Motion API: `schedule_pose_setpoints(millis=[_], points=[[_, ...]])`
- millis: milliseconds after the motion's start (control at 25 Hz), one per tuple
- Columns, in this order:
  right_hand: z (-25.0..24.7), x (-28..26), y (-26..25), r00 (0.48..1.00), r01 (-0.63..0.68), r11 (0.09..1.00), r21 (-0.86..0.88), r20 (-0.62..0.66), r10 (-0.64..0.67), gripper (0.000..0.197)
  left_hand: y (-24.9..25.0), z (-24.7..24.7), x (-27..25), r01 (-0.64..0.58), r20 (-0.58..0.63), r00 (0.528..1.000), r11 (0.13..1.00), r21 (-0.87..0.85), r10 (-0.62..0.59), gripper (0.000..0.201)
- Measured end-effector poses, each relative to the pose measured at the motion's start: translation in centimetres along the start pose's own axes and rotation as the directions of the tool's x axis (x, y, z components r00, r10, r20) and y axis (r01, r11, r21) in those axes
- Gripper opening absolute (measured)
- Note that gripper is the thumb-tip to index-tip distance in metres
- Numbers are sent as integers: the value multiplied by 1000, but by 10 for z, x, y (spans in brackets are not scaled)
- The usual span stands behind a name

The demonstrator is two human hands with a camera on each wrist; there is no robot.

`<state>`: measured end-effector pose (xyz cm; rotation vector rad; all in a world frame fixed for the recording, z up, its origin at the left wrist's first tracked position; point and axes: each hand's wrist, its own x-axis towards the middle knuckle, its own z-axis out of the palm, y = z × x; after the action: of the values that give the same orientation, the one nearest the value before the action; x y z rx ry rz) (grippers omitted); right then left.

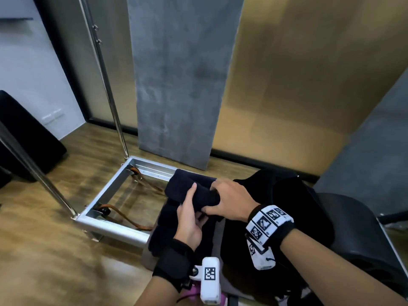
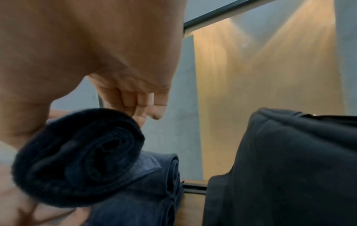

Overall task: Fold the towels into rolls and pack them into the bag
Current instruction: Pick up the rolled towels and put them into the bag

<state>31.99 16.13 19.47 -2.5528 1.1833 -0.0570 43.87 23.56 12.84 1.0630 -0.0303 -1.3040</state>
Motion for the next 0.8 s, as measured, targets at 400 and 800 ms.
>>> schedule_pose_setpoints(millis=[400, 800], points=[[-105, -96, 90, 962, -240, 732, 638, 257, 92, 79, -20, 119, -36, -35, 450, 893, 999, 36, 15, 66], [-94, -146, 172, 931, -314, 557, 769, 134, 340, 44, -50, 156, -33, -568, 722, 689, 569, 594, -67, 59]])
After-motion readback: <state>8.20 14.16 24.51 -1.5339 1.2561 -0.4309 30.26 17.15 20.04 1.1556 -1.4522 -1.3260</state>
